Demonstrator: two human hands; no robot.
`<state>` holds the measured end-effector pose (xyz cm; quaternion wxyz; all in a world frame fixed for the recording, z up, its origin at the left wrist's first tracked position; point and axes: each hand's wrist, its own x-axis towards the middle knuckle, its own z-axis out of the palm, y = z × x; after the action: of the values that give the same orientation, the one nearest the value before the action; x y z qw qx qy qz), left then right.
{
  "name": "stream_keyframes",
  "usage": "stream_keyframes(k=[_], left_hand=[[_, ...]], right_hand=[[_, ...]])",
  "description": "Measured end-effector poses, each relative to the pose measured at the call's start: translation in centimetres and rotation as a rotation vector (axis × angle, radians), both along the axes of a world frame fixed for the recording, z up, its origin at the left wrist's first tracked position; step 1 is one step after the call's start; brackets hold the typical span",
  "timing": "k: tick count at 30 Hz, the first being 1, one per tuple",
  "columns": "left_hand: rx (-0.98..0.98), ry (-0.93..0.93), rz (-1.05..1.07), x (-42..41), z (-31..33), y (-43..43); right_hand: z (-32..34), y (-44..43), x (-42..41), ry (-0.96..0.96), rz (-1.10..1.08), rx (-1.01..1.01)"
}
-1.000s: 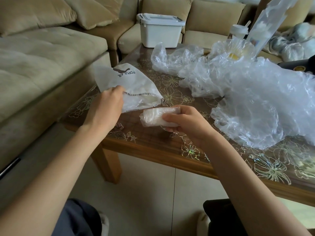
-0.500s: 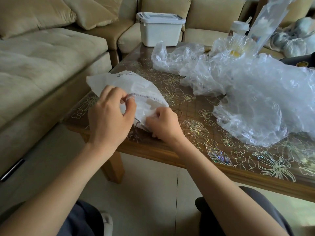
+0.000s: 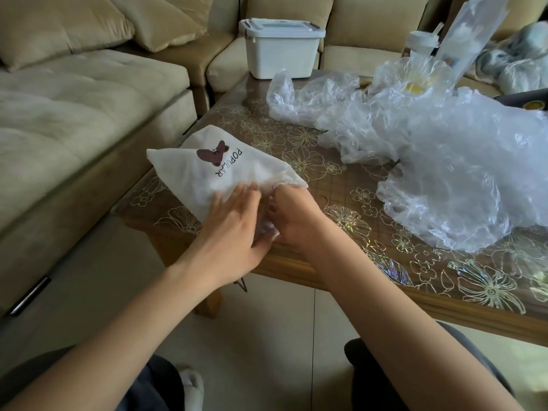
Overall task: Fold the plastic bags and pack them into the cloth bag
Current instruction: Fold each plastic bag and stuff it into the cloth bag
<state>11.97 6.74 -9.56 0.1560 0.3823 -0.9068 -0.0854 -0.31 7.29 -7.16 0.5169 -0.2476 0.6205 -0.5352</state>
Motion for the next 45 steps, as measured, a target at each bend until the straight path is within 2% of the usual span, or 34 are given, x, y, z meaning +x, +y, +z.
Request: stream_keyframes(k=[5, 8, 11, 12, 13, 15, 16, 17, 19, 21, 24, 27, 29, 30, 33, 35, 39, 41, 44, 45], left_hand=[[0.072, -0.303, 0.065, -0.5, -0.8, -1.4], [0.075, -0.272, 0.074, -0.4, -0.9, -3.9], [0.032, -0.192, 0.109, -0.5, -0.7, -5.8], [0.021, -0.160, 0.118, -0.8, -0.4, -6.0], [0.004, -0.133, 0.128, -0.9, -0.1, -6.0], [-0.046, -0.082, 0.150, -1.2, 0.6, -5.0], [-0.072, -0.044, 0.158, -1.3, 1.0, -4.3], [-0.103, 0.010, 0.153, -1.6, 1.6, -2.8], [-0.136, 0.100, 0.097, -2.3, 2.5, -0.1], [-0.108, 0.115, 0.014, -3.2, 3.1, 2.5], [-0.092, 0.060, -0.073, -4.0, 3.9, 5.2], [-0.076, -0.004, -0.086, -3.9, 5.3, 7.6], [-0.038, -0.056, -0.091, -3.8, 5.5, 8.1], [-0.015, -0.093, -0.087, -3.8, 5.7, 8.5], [0.023, -0.199, -0.097, -4.9, 6.8, 9.7], [0.015, -0.240, -0.111, -5.9, 7.5, 9.9], [-0.006, -0.247, -0.150, -8.0, 9.1, 10.3], [-0.017, -0.225, -0.155, -8.8, 10.0, 10.3], [0.006, -0.175, -0.146, -9.3, 11.1, 9.9], [0.035, -0.162, -0.140, -9.3, 11.3, 9.7]], right_hand=[[1.5, 2.6, -2.3, -0.098, 0.075, -0.077], [2.3, 4.6, -4.2, -0.098, 0.101, -0.141], [2.6, 7.7, -6.0, 0.067, 0.065, -0.189], [2.3, 9.2, -6.8, 0.213, -0.002, -0.198], [1.7, 10.6, -7.9, 0.458, -0.069, -0.195], [0.4, 13.1, -10.3, 1.127, -0.107, -0.123], [-0.4, 13.9, -11.5, 1.395, -0.052, -0.052], [-1.0, 15.1, -12.8, 1.548, 0.029, 0.019], [-1.5, 16.4, -14.2, 1.607, 0.160, 0.118], [-1.8, 16.9, -14.9, 1.613, 0.229, 0.151], [-1.0, 16.4, -15.2, 1.533, 0.145, 0.034], [0.5, 16.4, -15.6, 1.305, -0.013, -0.163], [0.5, 15.6, -15.5, 1.164, -0.121, -0.183], [0.6, 15.3, -15.7, 1.188, -0.134, -0.161], [-0.4, 14.4, -16.9, 1.457, 0.037, 0.079], [-0.9, 13.9, -17.2, 1.476, 0.001, 0.142], [-0.2, 14.2, -17.6, 1.167, -0.258, 0.033], [0.8, 14.2, -18.2, 0.890, -0.318, -0.007], [3.0, 14.9, -19.0, 0.373, -0.356, -0.076], [3.6, 15.1, -19.2, 0.308, -0.348, -0.090]])
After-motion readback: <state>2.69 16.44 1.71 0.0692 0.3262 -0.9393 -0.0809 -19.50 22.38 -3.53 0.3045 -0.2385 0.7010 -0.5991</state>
